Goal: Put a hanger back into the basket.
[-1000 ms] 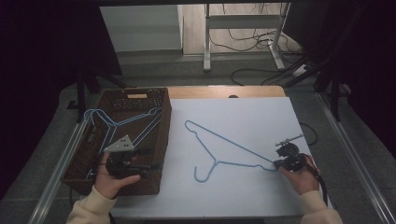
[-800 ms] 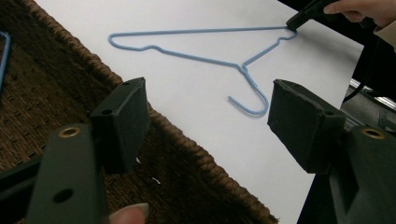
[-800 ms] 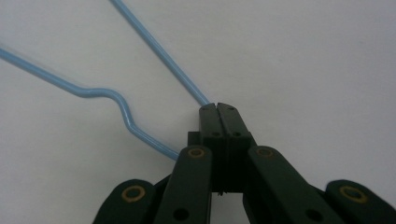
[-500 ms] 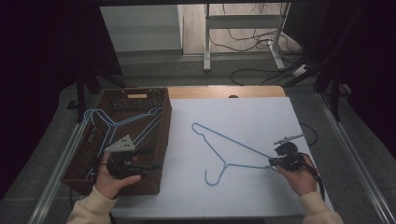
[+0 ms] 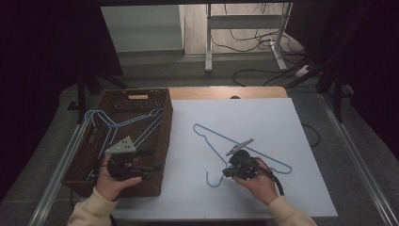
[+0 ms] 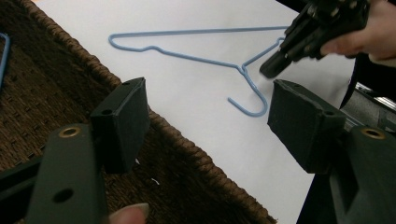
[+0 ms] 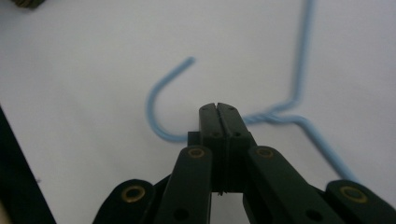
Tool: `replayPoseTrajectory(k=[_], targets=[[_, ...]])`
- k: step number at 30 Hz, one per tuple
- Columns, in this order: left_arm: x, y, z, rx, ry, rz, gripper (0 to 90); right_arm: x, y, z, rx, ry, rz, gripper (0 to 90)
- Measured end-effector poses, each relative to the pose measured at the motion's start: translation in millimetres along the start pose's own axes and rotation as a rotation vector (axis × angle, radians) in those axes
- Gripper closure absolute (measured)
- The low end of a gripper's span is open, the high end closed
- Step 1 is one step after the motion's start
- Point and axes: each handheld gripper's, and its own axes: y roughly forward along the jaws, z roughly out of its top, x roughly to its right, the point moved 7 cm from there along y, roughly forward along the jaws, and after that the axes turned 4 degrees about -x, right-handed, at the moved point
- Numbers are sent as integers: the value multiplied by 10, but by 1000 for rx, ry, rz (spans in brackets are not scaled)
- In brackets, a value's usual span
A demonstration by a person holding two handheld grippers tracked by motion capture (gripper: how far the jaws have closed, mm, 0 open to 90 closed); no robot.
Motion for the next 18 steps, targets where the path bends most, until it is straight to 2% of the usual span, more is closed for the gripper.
replayPoseTrajectory(k=[3,8,13,18], targets=[[3,4,-4,-2,-1,-1,292,-121,133,40,-31,-28,20,900],[13,9,-7,-3,3,-2,292,-236,271,58,-53,-65,42,900],[17,14,-8,-5,3,-1,292,-303,347,31,-76,-83,51,900],[20,19,-11,-7,2,0,292,-326,326,-24,-85,-87,74,900]])
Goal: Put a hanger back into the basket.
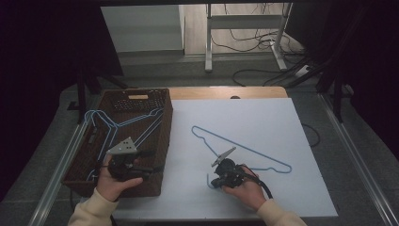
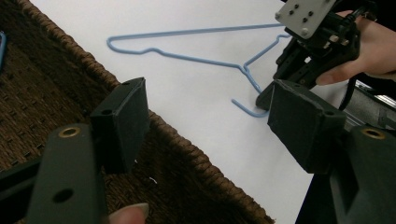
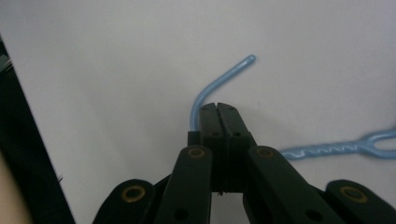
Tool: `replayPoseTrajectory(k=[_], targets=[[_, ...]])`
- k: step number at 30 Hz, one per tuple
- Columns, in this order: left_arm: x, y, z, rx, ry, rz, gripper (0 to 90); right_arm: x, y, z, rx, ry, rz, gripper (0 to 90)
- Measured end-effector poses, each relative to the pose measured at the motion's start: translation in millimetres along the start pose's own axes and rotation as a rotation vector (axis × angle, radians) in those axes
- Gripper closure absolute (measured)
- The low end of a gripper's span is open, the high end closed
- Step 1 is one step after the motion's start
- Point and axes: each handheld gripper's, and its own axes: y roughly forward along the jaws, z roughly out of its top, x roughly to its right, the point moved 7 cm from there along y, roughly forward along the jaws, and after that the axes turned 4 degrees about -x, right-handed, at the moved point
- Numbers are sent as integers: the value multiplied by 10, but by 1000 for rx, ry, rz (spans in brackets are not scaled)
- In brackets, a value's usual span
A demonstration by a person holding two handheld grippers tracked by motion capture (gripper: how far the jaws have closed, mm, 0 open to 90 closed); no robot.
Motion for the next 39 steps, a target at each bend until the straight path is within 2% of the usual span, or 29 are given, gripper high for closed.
replayPoseTrajectory(k=[17,26,32,39], targets=[[17,30,0,-8,3,-4,291,-22,-217,-483,-65,-13,54,900],[22,36,5,-8,8,-6,291,41,-341,-714,-86,12,61,900],[24,40,8,-8,9,-6,291,81,-374,-721,-70,18,50,900],[19,35,10,-6,9,-5,291,227,-451,-517,28,42,-13,900]])
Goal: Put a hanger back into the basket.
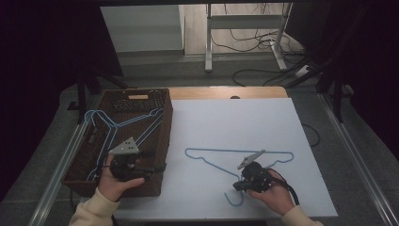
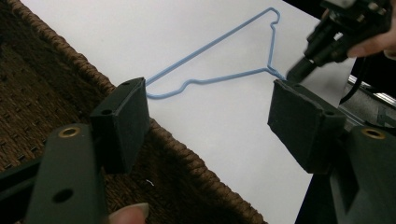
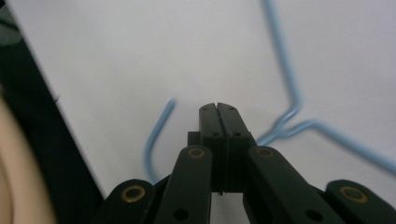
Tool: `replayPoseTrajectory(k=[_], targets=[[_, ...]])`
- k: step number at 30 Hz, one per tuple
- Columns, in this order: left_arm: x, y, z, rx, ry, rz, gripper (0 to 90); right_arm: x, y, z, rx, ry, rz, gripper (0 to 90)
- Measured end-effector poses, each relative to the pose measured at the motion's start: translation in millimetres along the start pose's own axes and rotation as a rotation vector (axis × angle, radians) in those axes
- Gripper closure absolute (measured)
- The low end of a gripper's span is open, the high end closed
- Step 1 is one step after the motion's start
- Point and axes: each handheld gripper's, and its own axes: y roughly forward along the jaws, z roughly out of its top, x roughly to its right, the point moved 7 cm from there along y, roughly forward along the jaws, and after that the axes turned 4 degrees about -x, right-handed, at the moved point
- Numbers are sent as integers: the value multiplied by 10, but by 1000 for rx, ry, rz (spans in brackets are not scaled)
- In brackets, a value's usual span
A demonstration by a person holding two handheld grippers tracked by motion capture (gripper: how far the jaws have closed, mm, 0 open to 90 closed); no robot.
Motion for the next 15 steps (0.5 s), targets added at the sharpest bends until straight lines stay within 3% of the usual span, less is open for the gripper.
replayPoseTrajectory(k=[9,15], targets=[[5,12,3,0,-2,-1,291,245,84,288,48,62,-92,900],[2,18,-1,-2,-5,-1,291,341,190,408,40,69,-111,899]])
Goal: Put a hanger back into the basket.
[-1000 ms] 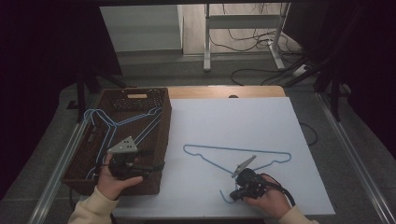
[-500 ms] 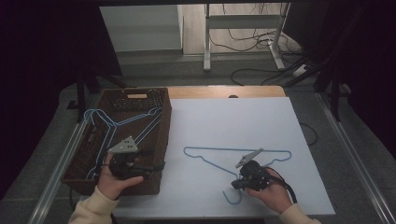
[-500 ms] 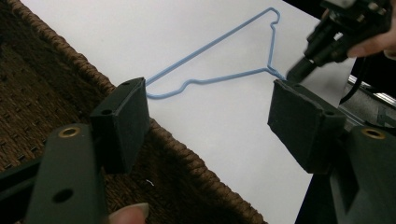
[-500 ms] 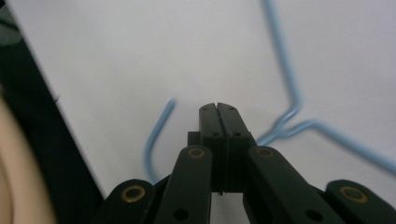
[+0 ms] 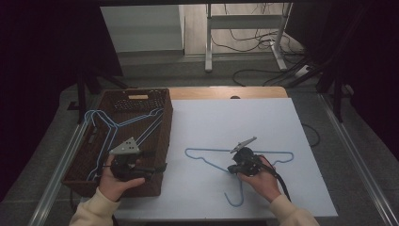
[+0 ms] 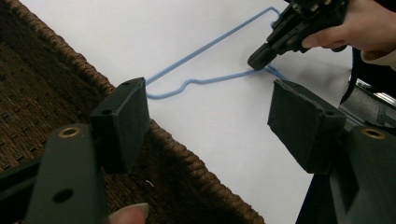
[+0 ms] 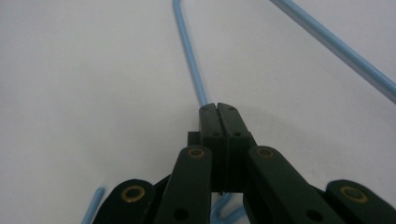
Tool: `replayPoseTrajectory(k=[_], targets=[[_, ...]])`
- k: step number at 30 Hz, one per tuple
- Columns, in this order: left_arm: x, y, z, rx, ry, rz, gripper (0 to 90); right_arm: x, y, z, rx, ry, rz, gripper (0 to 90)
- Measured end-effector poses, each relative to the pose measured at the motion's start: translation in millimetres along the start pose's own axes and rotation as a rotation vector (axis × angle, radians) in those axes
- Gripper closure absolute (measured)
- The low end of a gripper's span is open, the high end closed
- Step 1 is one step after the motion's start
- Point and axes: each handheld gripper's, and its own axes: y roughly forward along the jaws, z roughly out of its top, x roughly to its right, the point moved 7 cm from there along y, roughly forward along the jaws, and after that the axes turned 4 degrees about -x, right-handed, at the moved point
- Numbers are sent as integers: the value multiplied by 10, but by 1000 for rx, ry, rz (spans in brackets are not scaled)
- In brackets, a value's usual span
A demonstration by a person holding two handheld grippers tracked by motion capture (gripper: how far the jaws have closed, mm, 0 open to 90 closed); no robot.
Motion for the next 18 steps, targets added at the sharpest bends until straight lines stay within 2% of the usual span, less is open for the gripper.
replayPoseTrajectory(k=[4,6,7,10,12,18], targets=[[1,-2,-1,0,0,0,291,-6,52,46,-4,1,7,899],[2,-3,1,1,0,0,291,-6,57,64,2,-4,-1,899],[3,-2,1,1,0,0,291,10,51,76,7,-3,-19,899],[8,9,0,-2,2,-1,291,52,64,93,5,12,-17,899],[11,12,1,-3,4,-1,291,52,112,86,-11,11,-8,899],[5,9,-3,-2,1,-1,291,-25,109,73,-18,-20,28,900]])
